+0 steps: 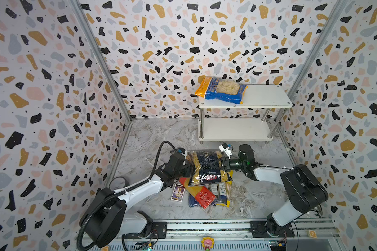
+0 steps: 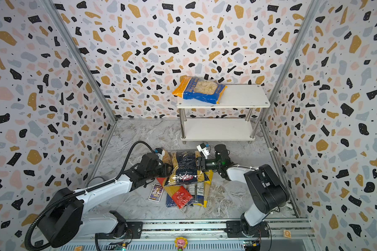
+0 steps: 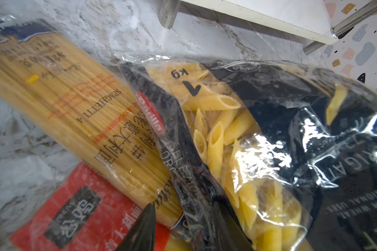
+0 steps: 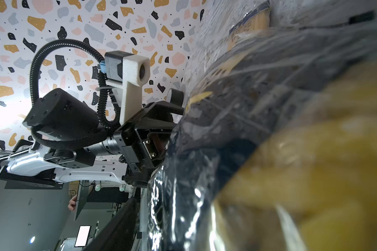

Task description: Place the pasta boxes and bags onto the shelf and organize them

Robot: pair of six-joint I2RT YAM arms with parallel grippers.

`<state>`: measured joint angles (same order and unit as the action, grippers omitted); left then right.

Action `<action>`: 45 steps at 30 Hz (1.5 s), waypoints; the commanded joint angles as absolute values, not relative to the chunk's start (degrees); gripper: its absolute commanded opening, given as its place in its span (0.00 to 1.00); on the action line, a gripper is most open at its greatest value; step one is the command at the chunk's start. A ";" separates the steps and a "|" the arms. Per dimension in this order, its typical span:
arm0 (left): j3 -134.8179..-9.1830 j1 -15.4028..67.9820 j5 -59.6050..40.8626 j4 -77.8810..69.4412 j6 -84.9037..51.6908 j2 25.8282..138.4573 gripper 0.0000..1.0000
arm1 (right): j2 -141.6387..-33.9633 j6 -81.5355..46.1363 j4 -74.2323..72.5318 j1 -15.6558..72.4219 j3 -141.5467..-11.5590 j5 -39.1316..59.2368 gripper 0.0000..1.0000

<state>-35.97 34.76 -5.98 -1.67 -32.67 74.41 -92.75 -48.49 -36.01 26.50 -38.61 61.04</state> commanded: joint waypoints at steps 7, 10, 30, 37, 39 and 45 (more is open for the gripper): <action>-38.21 35.37 -9.40 -6.31 -31.17 76.62 0.45 | -98.00 -48.42 -40.74 30.76 -43.20 66.75 0.69; -38.34 35.40 -9.33 -6.42 -31.04 76.78 0.45 | -99.02 -49.40 -42.27 30.98 -43.07 67.20 0.51; -41.42 33.35 2.48 9.37 -28.01 64.10 0.73 | -94.48 -56.22 -53.74 30.32 -39.91 67.07 0.24; -41.42 29.84 6.06 14.83 -27.82 57.13 0.74 | -89.44 -55.04 -51.47 30.10 -39.84 66.28 0.22; -41.44 29.05 6.32 15.84 -27.60 55.64 0.75 | -87.95 -54.78 -51.03 30.00 -39.90 65.86 0.21; -41.70 28.02 6.49 17.87 -27.34 53.10 0.75 | -83.85 -54.75 -50.05 29.89 -39.90 65.29 0.19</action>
